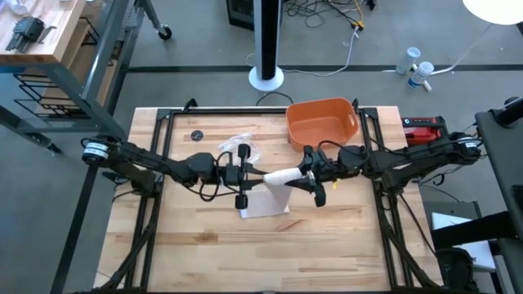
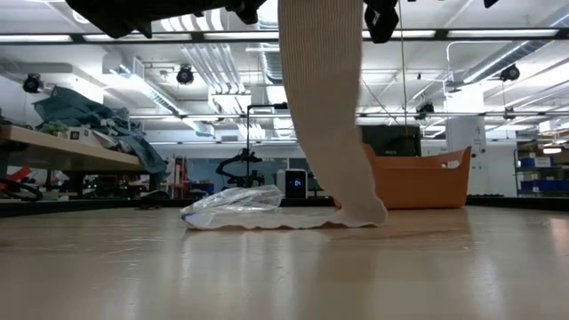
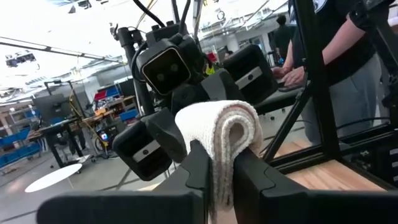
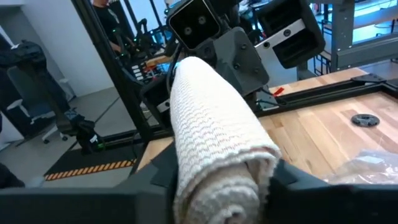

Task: Roll bandage
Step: Roll the brown bandage

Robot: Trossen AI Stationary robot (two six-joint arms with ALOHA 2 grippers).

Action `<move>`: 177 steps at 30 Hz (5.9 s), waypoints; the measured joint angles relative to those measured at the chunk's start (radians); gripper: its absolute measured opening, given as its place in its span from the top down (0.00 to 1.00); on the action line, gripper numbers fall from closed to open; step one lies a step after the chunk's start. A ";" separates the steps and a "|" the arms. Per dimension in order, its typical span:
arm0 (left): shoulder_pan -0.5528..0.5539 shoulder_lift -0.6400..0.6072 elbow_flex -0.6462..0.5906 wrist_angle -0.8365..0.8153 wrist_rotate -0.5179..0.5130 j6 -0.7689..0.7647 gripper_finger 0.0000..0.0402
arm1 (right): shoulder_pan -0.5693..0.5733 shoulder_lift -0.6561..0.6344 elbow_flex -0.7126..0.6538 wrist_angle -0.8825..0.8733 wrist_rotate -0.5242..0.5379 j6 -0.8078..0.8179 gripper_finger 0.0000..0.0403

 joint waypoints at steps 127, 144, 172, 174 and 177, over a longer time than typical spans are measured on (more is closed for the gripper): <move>-0.042 -0.034 -0.014 -0.102 -0.075 0.125 0.72 | 0.173 0.039 0.067 -0.117 0.252 -0.376 0.87; -0.040 -0.052 -0.014 -0.169 -0.120 0.065 0.54 | 0.317 0.000 0.067 -0.192 0.700 -0.757 0.87; 0.095 -0.096 0.064 -0.330 0.064 -0.577 0.60 | 0.410 0.087 0.067 -0.148 1.033 -1.245 0.87; 0.094 -0.089 0.067 -0.324 0.068 -0.576 0.60 | 0.410 0.093 0.067 -0.147 1.033 -1.244 0.87; 0.094 -0.086 0.067 -0.327 0.083 -0.574 0.59 | 0.410 0.103 0.067 -0.144 1.034 -1.245 0.87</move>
